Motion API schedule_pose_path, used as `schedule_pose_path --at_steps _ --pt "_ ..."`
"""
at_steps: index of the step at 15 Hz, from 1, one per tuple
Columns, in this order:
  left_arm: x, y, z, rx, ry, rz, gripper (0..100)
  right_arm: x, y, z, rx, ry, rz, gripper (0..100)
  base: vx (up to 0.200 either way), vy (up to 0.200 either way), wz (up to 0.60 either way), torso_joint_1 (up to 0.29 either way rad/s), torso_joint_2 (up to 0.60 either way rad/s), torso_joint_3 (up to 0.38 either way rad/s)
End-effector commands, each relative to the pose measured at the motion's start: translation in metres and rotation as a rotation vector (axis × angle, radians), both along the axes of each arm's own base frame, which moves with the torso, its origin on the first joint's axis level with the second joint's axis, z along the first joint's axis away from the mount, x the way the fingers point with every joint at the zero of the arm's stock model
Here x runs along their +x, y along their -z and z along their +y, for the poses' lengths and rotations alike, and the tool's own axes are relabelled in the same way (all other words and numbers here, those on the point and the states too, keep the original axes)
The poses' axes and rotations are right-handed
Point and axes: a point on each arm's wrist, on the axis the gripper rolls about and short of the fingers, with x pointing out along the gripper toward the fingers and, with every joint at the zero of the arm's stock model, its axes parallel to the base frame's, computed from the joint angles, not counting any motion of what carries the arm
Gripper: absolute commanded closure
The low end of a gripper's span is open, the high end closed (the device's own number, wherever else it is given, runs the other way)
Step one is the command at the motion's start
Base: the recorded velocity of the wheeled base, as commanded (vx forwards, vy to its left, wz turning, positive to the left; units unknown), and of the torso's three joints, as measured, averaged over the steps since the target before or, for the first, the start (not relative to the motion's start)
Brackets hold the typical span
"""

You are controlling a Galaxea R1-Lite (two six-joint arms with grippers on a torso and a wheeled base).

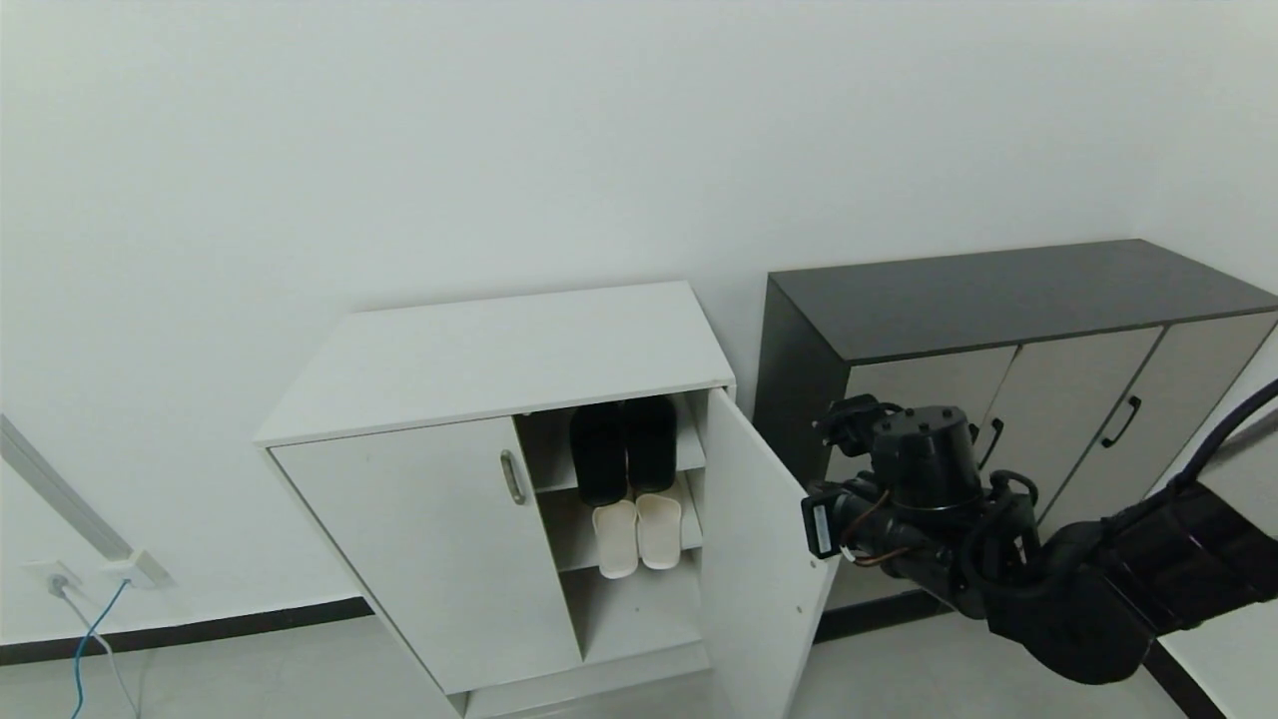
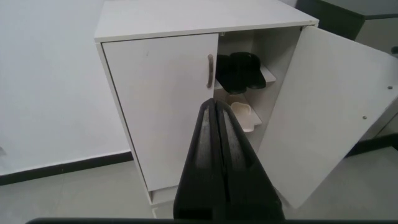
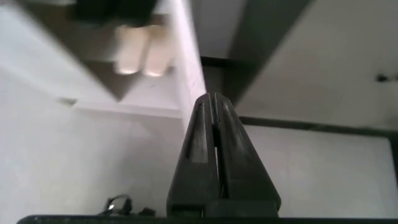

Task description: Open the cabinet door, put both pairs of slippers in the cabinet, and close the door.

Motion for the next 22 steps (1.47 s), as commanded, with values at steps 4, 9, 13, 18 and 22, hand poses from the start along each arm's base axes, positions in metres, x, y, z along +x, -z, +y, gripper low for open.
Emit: schedule_pose_path --at_steps 4,9,13,18,22 --pt "0.000 0.000 0.000 -0.001 -0.001 0.000 100 -0.021 -0.016 0.005 0.031 -0.052 -0.032 100 0.000 0.000 0.00 0.000 0.00 0.000" --pt "0.000 0.000 0.000 -0.001 -0.001 0.000 100 -0.027 -0.016 0.005 0.007 -0.070 -0.034 100 0.000 0.000 0.00 0.000 0.00 0.000" --pt "0.000 0.000 0.000 -0.002 0.000 0.000 100 -0.034 -0.014 0.002 0.013 -0.123 -0.013 100 0.000 0.000 0.60 0.001 0.00 0.001" --pt "0.000 0.000 0.000 -0.002 -0.001 0.000 100 -0.039 -0.011 -0.001 0.022 -0.175 0.012 100 0.000 0.000 0.00 0.000 0.00 0.000" --pt "0.000 0.000 0.000 -0.004 -0.001 0.000 100 -0.040 -0.001 -0.010 -0.050 -0.203 0.028 100 0.000 0.000 0.00 0.000 0.00 0.000"
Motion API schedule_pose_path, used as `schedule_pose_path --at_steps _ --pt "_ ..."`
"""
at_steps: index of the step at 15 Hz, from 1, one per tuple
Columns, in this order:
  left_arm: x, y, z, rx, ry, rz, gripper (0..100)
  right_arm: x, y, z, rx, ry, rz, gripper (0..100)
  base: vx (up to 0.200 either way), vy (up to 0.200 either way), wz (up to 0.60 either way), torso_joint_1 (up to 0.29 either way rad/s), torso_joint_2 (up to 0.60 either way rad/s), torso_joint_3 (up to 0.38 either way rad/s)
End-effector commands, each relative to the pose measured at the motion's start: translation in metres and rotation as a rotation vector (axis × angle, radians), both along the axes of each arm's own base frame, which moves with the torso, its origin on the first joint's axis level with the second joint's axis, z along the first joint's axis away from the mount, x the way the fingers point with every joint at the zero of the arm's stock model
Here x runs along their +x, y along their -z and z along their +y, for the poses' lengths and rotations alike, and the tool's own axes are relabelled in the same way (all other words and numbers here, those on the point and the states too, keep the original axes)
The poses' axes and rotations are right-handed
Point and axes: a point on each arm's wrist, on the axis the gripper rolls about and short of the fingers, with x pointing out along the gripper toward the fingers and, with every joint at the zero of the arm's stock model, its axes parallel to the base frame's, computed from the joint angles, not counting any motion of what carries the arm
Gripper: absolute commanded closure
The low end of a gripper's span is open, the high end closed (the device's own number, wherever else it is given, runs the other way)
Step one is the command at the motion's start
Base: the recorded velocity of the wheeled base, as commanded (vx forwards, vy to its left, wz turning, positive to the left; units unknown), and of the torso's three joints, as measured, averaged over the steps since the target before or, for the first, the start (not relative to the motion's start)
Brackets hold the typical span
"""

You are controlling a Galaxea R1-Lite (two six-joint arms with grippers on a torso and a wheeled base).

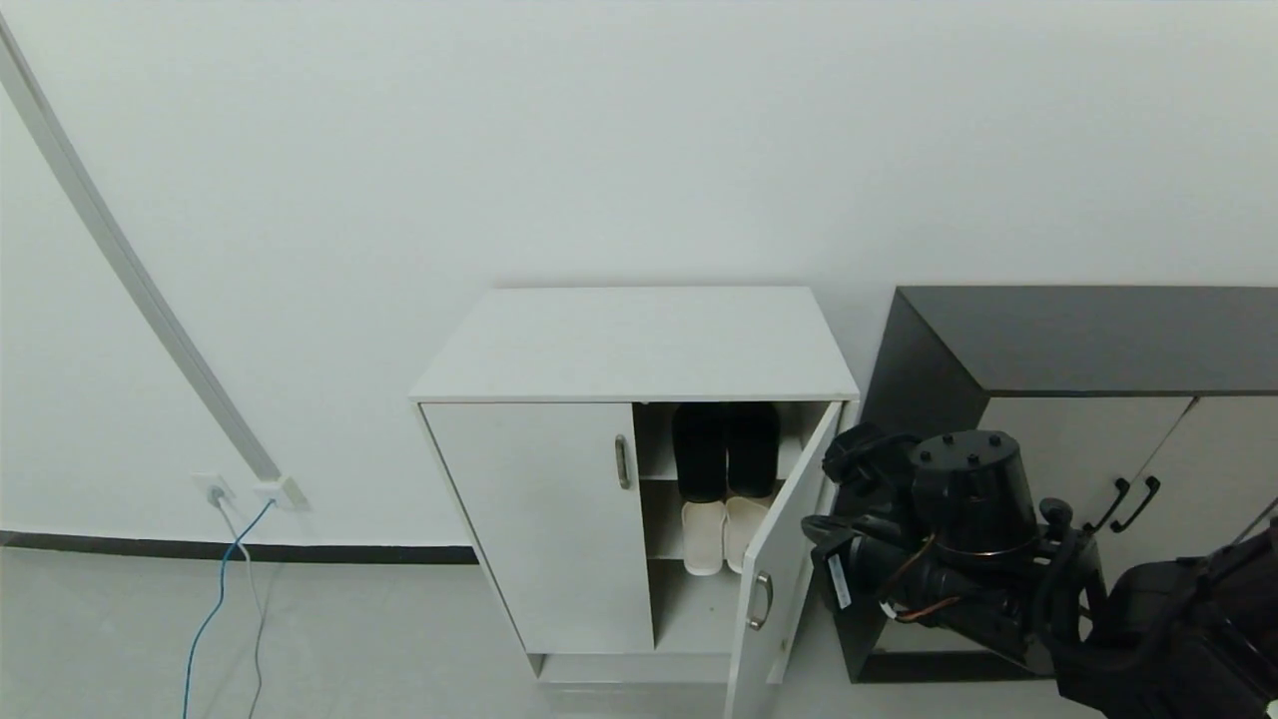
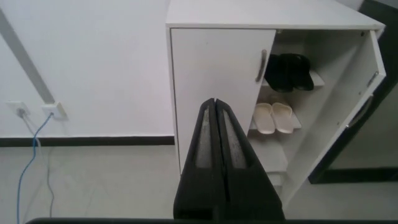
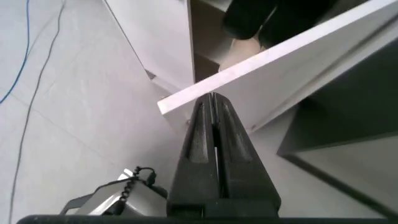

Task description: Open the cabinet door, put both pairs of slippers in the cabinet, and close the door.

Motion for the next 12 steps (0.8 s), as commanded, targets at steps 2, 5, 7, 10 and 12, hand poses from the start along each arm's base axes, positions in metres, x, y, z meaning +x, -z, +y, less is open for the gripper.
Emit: schedule_pose_path --at_steps 2,5,7,10,12 --pt "0.000 0.000 0.000 -0.001 0.000 0.000 100 0.001 0.009 -0.010 -0.066 0.008 0.018 100 0.000 0.000 0.00 0.000 0.00 0.000" --pt "0.000 0.000 0.000 0.001 0.000 0.000 100 0.009 0.027 -0.004 -0.096 0.009 0.054 100 0.000 0.000 0.00 0.000 0.00 0.000" --pt "0.000 0.000 0.000 0.001 0.000 0.000 100 0.015 0.036 0.004 -0.100 0.001 0.067 100 0.000 0.000 0.00 0.000 0.00 0.000" --pt "0.000 0.000 0.000 0.001 0.000 0.000 100 0.032 0.050 0.022 -0.057 0.005 0.038 100 0.000 0.000 0.00 0.000 0.00 0.000" --pt "0.000 0.000 0.000 0.001 0.000 -0.002 100 0.040 0.055 0.034 0.008 0.015 0.018 100 0.000 0.000 0.00 0.000 0.00 0.000"
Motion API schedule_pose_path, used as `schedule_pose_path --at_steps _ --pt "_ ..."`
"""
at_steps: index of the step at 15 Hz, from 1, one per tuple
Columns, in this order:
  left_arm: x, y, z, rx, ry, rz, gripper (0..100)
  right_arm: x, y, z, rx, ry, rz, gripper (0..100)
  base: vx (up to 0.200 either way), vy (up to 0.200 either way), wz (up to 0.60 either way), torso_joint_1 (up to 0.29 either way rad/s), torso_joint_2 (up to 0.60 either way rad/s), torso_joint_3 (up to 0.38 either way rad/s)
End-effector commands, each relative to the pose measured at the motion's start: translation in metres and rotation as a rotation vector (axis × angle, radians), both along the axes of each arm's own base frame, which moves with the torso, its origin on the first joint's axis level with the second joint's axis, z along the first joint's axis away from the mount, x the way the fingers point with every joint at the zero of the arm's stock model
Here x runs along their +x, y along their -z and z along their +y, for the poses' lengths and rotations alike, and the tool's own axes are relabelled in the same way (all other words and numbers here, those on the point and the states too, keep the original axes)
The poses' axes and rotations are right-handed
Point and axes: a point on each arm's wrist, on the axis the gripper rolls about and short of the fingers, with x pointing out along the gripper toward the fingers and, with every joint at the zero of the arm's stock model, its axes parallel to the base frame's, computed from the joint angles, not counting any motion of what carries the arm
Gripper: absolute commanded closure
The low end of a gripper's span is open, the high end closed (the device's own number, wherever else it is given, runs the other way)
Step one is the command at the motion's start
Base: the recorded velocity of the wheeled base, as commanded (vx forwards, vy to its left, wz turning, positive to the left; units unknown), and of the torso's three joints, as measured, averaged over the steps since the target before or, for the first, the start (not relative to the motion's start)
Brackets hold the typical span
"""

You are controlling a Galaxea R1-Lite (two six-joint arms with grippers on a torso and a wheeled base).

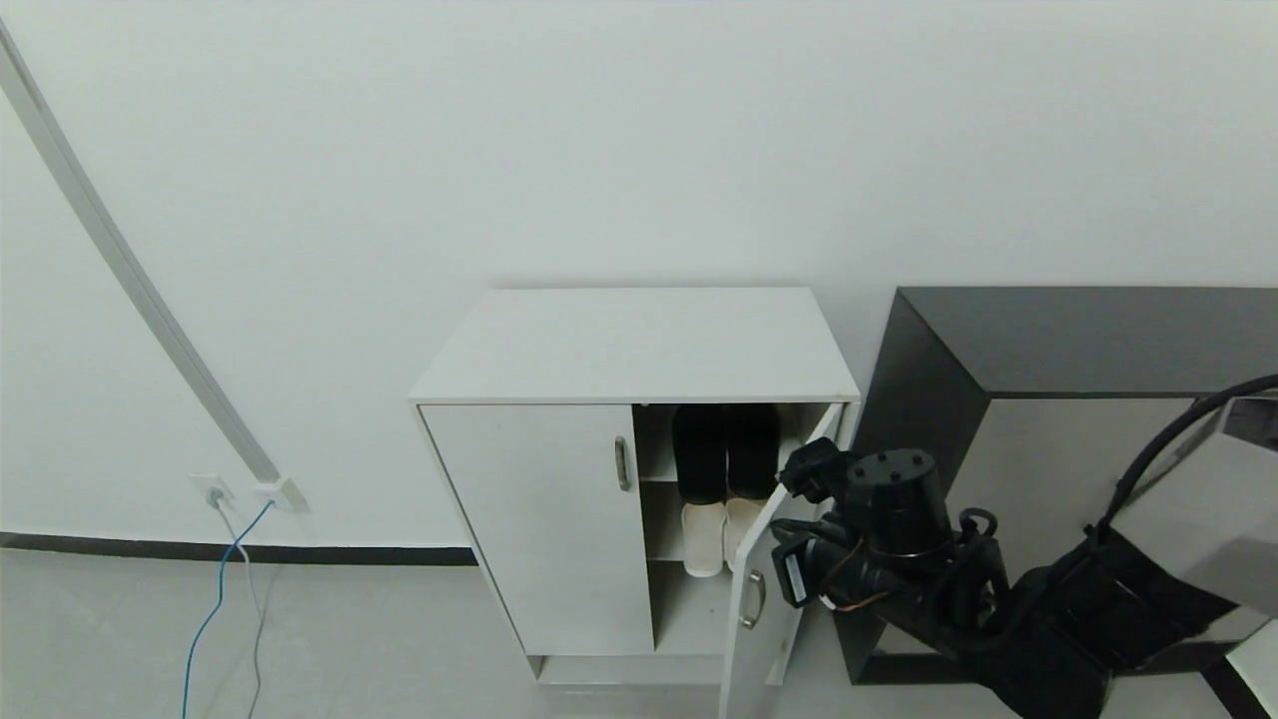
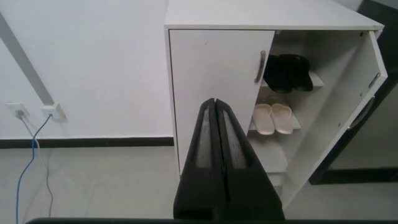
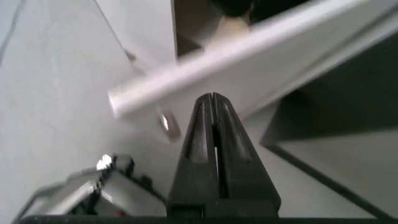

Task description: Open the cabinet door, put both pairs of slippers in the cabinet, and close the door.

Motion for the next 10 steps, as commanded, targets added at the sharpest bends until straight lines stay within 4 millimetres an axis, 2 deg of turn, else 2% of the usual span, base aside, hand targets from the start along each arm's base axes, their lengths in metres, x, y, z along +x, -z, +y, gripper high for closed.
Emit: schedule_pose_path --at_steps 1,4,6,9,10 --pt "0.000 0.000 0.000 0.000 0.000 0.000 100 0.008 0.020 0.011 0.007 0.000 0.017 100 0.000 0.000 0.00 0.000 0.00 0.000" --pt "0.000 0.000 0.000 -0.002 0.000 0.000 100 0.008 0.015 0.010 0.050 0.003 -0.009 100 0.000 0.000 0.00 0.000 0.00 0.000" --pt "0.000 0.000 0.000 -0.002 0.000 0.000 100 -0.003 0.010 0.004 0.071 -0.040 -0.008 100 0.000 0.000 0.00 0.000 0.00 0.000" --pt "0.000 0.000 0.000 0.000 0.000 0.000 100 -0.017 0.017 -0.006 0.102 -0.147 0.015 100 0.000 0.000 0.00 0.000 0.00 0.000" --pt "0.000 0.000 0.000 0.000 0.000 0.000 100 -0.022 0.021 -0.008 0.101 -0.169 0.025 100 0.200 0.000 0.00 0.002 0.00 0.007"
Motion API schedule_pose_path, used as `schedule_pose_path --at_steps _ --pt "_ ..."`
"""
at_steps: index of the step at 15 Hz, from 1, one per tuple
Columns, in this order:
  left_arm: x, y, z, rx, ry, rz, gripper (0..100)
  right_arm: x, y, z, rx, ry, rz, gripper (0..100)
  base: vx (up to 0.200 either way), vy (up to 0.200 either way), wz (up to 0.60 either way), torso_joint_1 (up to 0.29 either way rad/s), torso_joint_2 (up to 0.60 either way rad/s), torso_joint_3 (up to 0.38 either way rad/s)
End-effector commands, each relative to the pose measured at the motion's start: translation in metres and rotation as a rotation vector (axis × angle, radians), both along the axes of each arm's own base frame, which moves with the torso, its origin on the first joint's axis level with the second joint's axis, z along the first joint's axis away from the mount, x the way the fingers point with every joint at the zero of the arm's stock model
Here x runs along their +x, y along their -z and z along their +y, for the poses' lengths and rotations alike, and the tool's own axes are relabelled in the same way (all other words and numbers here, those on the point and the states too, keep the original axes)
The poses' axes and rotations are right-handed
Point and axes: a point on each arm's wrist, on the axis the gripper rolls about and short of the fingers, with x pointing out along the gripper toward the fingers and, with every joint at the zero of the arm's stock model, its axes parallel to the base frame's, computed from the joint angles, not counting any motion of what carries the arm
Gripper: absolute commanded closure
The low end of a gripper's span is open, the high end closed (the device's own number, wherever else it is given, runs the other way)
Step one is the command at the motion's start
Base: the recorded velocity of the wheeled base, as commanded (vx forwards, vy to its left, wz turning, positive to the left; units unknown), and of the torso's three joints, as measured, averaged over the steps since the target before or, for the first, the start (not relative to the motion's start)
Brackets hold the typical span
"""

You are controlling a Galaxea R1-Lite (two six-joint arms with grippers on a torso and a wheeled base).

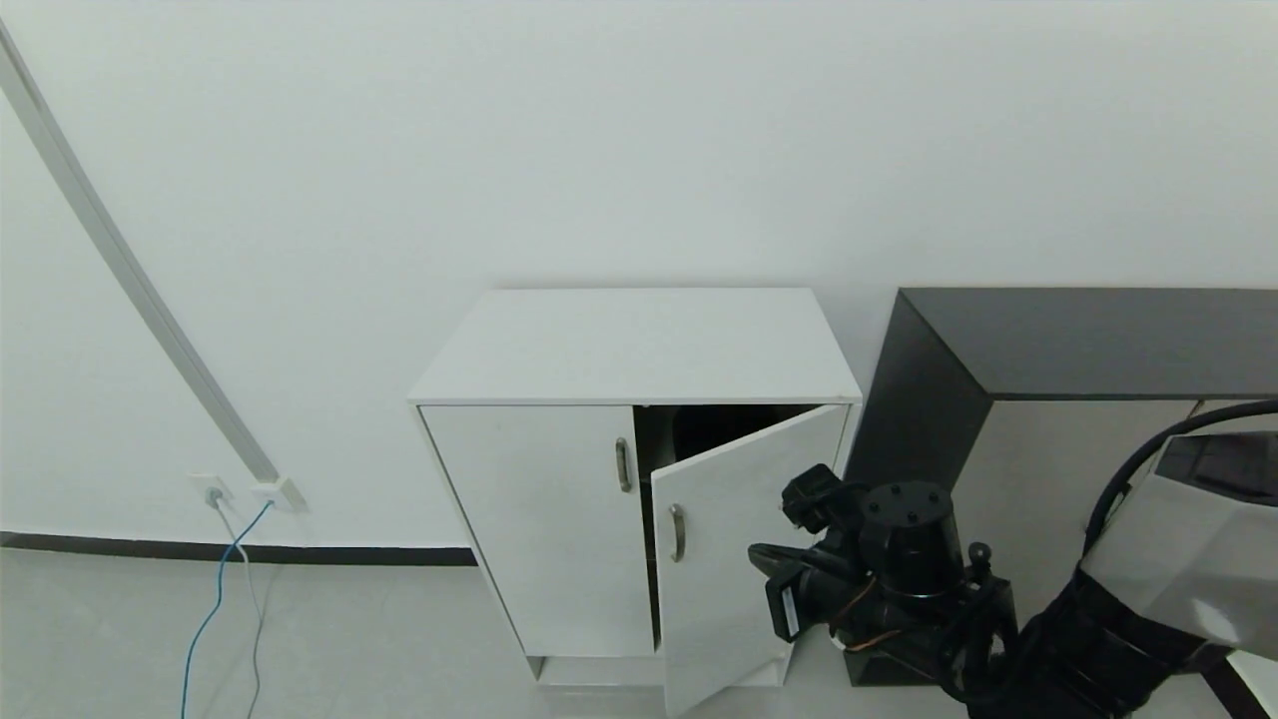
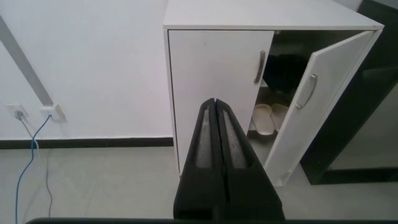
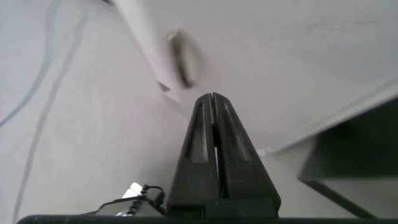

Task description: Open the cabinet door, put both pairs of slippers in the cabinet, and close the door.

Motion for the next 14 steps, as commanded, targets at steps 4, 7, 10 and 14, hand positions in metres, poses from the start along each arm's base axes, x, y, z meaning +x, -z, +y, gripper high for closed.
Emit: schedule_pose_path --at_steps 4,7,10,14 --pt "0.000 0.000 0.000 0.002 0.000 0.000 100 -0.009 0.005 -0.006 -0.014 -0.033 0.010 100 0.200 0.000 0.00 0.001 0.00 0.004" --pt "0.000 0.000 0.000 0.002 0.002 0.000 100 -0.007 0.006 -0.003 -0.009 -0.035 0.004 100 0.067 0.000 0.00 -0.004 0.00 0.001" --pt "0.000 0.000 0.000 0.002 0.000 0.000 100 -0.002 0.010 0.000 -0.004 -0.031 0.000 100 0.000 0.000 0.00 0.000 0.00 0.000" --pt "0.000 0.000 0.000 0.002 0.002 0.000 100 0.012 0.015 0.005 0.015 -0.010 -0.012 100 0.000 0.000 0.00 0.000 0.00 0.000"
